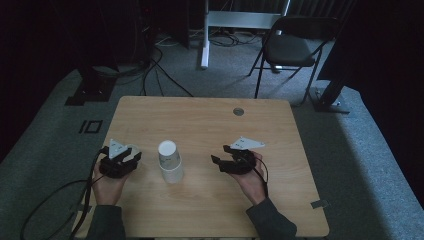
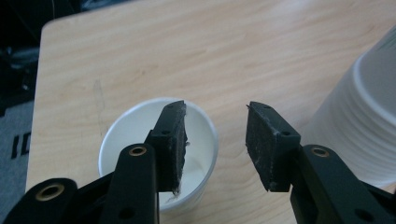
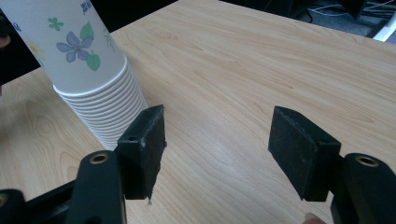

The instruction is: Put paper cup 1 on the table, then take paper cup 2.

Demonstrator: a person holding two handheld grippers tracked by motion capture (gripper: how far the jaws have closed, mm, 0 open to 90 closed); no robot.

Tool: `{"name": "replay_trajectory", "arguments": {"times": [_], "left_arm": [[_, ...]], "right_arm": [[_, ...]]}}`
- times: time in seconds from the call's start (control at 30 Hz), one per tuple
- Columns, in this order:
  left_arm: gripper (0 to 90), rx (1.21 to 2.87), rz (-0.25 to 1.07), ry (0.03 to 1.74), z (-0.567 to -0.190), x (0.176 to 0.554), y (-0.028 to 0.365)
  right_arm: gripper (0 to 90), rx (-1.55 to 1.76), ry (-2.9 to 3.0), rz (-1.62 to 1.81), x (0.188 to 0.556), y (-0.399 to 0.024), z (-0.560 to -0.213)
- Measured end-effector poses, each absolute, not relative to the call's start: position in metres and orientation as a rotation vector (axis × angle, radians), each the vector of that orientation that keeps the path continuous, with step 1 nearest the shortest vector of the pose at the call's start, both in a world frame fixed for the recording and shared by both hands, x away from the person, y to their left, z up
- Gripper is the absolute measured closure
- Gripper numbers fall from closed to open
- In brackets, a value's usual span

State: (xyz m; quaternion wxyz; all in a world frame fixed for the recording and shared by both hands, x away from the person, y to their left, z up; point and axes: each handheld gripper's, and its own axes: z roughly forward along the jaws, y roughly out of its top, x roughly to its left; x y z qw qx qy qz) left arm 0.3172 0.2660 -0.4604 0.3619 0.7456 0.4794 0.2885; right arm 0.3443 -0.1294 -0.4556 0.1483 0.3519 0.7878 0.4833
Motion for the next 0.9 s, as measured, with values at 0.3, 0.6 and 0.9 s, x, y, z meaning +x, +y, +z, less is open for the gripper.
{"name": "replay_trajectory", "arguments": {"times": [0.3,0.6,0.9], "left_arm": [[55.1,1.816,0.726,1.165,-0.454,0.304,0.262],[53.1,1.782,0.713,1.131,-0.453,0.298,0.263],[48.6,1.778,0.705,1.113,-0.456,0.293,0.261]], "right_arm": [[37.2,1.011,2.266,1.397,0.344,-0.13,-0.455],[37.4,1.007,2.278,1.392,0.344,-0.128,-0.457],[37.4,1.007,2.272,1.397,0.343,-0.129,-0.456]]}}
